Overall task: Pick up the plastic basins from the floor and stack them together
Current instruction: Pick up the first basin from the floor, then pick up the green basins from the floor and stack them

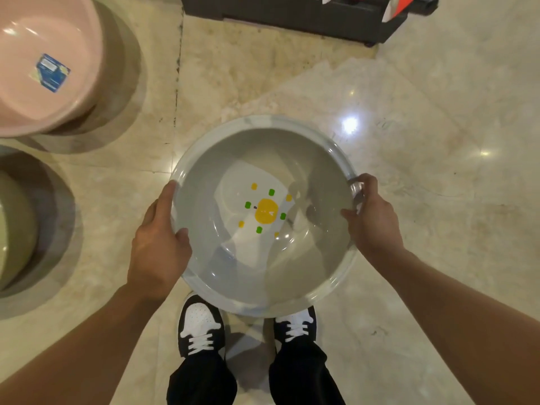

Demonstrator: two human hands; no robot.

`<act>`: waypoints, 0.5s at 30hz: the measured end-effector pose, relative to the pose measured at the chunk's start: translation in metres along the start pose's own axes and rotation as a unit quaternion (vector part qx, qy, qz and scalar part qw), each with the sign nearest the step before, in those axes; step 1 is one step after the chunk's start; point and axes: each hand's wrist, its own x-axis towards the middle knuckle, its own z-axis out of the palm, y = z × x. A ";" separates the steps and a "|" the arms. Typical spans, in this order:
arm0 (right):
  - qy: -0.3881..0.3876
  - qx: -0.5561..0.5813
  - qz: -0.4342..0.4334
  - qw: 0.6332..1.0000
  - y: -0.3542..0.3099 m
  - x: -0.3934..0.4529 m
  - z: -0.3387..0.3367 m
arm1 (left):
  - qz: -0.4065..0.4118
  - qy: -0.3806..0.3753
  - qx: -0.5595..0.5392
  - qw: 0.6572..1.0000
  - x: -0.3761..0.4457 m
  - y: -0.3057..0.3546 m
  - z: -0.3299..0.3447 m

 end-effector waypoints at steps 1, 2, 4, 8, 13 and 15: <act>-0.018 -0.017 0.002 1.000 -0.007 0.001 -0.006 | 0.008 -0.017 0.007 1.000 0.000 0.002 -0.006; -0.023 -0.036 -0.005 0.999 -0.019 0.002 -0.015 | 0.022 -0.025 0.028 0.999 0.001 0.005 -0.015; -0.004 -0.078 -0.058 0.995 -0.050 -0.002 -0.037 | 0.062 -0.014 0.087 0.994 0.001 0.016 -0.042; 0.032 -0.163 -0.218 0.962 -0.134 -0.023 -0.098 | 0.116 0.028 0.114 0.986 -0.015 0.055 -0.125; 0.057 -0.226 -0.340 0.911 -0.253 -0.081 -0.176 | 0.118 0.086 0.151 0.978 -0.067 0.089 -0.273; 0.048 -0.232 -0.363 0.901 -0.304 -0.112 -0.215 | 0.085 0.109 0.147 0.979 -0.101 0.102 -0.339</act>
